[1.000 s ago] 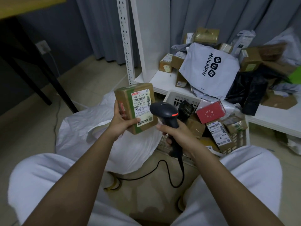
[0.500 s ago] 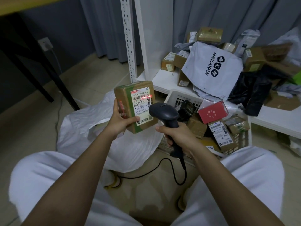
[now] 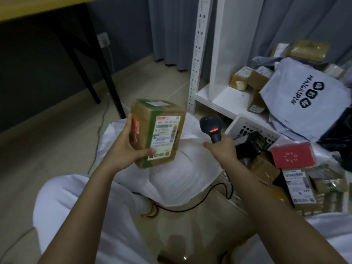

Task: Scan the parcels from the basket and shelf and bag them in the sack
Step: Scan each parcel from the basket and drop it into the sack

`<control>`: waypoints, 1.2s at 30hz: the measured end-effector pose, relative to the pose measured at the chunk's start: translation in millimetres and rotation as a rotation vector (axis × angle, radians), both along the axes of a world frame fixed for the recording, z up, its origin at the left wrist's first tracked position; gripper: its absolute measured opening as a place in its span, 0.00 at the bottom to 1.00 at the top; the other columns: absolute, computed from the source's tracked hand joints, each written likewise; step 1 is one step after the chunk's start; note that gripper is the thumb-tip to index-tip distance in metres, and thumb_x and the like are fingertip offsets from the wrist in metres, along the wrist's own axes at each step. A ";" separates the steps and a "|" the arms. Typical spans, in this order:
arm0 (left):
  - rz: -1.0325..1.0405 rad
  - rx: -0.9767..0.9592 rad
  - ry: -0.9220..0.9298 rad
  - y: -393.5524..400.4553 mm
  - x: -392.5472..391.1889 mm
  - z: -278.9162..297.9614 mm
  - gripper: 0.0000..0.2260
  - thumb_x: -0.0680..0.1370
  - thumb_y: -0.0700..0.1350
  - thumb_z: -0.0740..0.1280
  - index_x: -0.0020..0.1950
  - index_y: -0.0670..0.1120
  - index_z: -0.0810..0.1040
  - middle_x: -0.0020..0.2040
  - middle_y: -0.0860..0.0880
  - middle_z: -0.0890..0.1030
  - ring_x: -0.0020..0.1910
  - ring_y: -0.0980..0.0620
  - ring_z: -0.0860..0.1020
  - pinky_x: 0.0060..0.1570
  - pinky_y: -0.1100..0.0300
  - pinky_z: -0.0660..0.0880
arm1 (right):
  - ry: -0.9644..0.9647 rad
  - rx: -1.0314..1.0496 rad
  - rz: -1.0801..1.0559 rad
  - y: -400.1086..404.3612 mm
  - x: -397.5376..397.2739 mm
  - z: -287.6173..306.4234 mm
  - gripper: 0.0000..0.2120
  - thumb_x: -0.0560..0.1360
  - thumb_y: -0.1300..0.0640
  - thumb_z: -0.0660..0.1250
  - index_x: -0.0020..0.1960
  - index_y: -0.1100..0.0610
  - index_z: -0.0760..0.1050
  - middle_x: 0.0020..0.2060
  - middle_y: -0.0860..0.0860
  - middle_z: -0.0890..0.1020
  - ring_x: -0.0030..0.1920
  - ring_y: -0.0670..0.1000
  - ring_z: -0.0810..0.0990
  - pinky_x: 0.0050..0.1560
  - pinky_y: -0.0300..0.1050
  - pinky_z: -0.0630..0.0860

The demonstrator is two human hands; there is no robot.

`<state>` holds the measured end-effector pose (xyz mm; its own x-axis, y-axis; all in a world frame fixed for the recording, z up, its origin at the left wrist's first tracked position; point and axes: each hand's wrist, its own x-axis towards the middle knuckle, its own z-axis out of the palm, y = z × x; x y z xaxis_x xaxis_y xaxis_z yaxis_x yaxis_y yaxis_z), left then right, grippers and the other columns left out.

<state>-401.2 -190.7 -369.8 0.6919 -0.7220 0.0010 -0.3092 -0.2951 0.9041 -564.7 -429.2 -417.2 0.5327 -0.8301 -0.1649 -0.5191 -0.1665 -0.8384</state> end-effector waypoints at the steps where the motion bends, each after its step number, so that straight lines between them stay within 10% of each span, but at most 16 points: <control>1: -0.042 0.057 -0.013 3.4 4.8 -2.6 0.52 0.66 0.43 0.79 0.79 0.57 0.48 0.64 0.63 0.72 0.58 0.73 0.71 0.53 0.77 0.71 | 0.093 -0.105 0.054 -4.8 11.7 -5.8 0.15 0.69 0.55 0.75 0.50 0.60 0.75 0.46 0.57 0.76 0.43 0.56 0.76 0.41 0.45 0.70; 5: -0.183 0.363 -0.118 9.3 20.4 -19.0 0.58 0.60 0.60 0.79 0.78 0.62 0.42 0.72 0.54 0.66 0.68 0.55 0.69 0.65 0.53 0.71 | 0.338 -0.283 0.181 -19.9 47.9 -26.7 0.20 0.70 0.52 0.74 0.59 0.57 0.75 0.54 0.58 0.77 0.51 0.60 0.78 0.46 0.46 0.72; 9: -0.325 0.591 -0.281 0.4 27.5 -28.8 0.57 0.59 0.61 0.75 0.75 0.66 0.37 0.68 0.52 0.66 0.63 0.51 0.69 0.60 0.52 0.71 | 0.393 -0.206 0.179 -32.5 62.6 -37.8 0.15 0.73 0.57 0.69 0.58 0.59 0.75 0.51 0.59 0.81 0.52 0.61 0.79 0.45 0.45 0.69; 17: -0.494 0.987 -0.627 -78.8 22.2 -59.3 0.48 0.68 0.59 0.74 0.78 0.61 0.44 0.73 0.45 0.62 0.67 0.41 0.66 0.56 0.51 0.68 | 0.026 0.086 0.122 -53.0 75.1 -14.9 0.05 0.72 0.59 0.71 0.43 0.56 0.75 0.35 0.51 0.77 0.37 0.53 0.76 0.42 0.46 0.71; 26: 0.226 0.564 -1.007 -157.7 106.8 -33.3 0.40 0.67 0.59 0.73 0.75 0.56 0.59 0.68 0.38 0.67 0.66 0.36 0.67 0.55 0.44 0.69 | -0.219 0.194 -0.030 -51.1 107.4 62.7 0.04 0.73 0.62 0.68 0.43 0.57 0.73 0.30 0.53 0.73 0.29 0.50 0.70 0.31 0.40 0.69; 30: 0.357 0.279 -0.646 -169.3 104.2 -60.0 0.46 0.67 0.58 0.75 0.77 0.51 0.54 0.73 0.37 0.62 0.70 0.37 0.64 0.65 0.41 0.68 | -0.323 0.255 -0.111 -55.6 120.4 84.7 0.04 0.73 0.61 0.68 0.47 0.58 0.74 0.31 0.53 0.73 0.29 0.49 0.71 0.31 0.40 0.70; 34: 0.093 0.602 -0.149 -176.0 90.3 -120.3 0.35 0.79 0.56 0.62 0.79 0.53 0.44 0.78 0.40 0.48 0.76 0.36 0.52 0.73 0.43 0.54 | -0.213 0.354 -0.161 -55.5 121.3 58.4 0.07 0.73 0.62 0.68 0.40 0.57 0.70 0.29 0.54 0.72 0.27 0.50 0.70 0.32 0.42 0.68; 36: -0.090 0.566 0.093 -173.2 80.3 -127.0 0.27 0.82 0.51 0.59 0.78 0.50 0.53 0.76 0.43 0.61 0.72 0.39 0.64 0.67 0.53 0.66 | -0.178 0.373 -0.197 -56.2 118.1 43.2 0.09 0.72 0.61 0.69 0.38 0.56 0.70 0.29 0.54 0.73 0.27 0.50 0.70 0.33 0.43 0.68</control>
